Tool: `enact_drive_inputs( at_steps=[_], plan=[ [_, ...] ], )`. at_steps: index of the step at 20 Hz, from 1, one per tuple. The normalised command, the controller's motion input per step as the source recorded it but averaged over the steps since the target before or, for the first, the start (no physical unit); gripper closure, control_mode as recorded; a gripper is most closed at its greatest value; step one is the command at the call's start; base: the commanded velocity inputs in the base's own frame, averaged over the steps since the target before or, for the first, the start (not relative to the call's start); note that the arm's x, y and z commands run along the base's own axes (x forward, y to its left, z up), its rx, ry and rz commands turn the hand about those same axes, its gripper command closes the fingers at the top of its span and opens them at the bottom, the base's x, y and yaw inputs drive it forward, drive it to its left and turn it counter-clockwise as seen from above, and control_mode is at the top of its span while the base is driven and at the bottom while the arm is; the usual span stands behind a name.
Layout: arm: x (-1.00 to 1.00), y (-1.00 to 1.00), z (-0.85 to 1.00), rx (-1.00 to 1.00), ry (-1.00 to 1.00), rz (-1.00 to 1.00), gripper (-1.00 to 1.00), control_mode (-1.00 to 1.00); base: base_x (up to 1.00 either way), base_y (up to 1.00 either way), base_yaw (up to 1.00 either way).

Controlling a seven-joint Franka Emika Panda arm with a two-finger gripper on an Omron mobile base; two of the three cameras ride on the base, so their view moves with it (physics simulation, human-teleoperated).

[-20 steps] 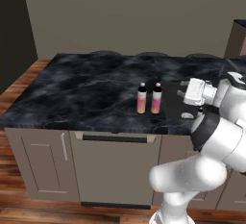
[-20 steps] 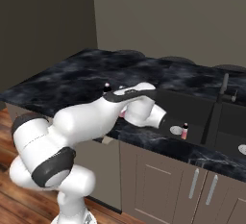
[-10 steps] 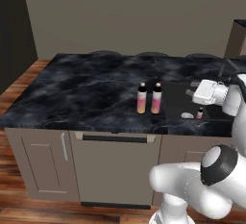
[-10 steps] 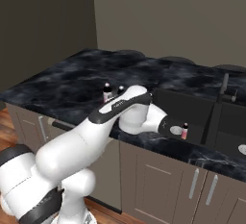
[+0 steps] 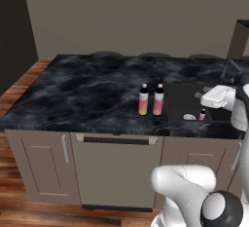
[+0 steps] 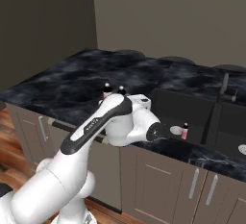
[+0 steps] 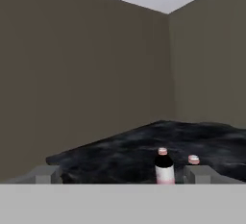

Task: Place the large bottle from the dining counter next to the other large bottle outside the sink, and place the small bottle from the dining counter next to the other small bottle inside the sink.

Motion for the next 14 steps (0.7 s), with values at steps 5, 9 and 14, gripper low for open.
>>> enact_drive_inputs(
  at_steps=[5,9,14],
  plan=[
    [-0.15,0.00,0.28,0.00,0.16,-0.18,-1.00,-1.00,0.00,0.00,0.00],
    [0.00,-0.04,0.38,0.00,0.26,-0.09,-1.00,-1.00,0.00,0.00,0.00],
    [-0.05,-0.29,0.32,0.00,0.18,0.00,-1.00,-1.00,0.00,0.00,0.00]
  ],
)
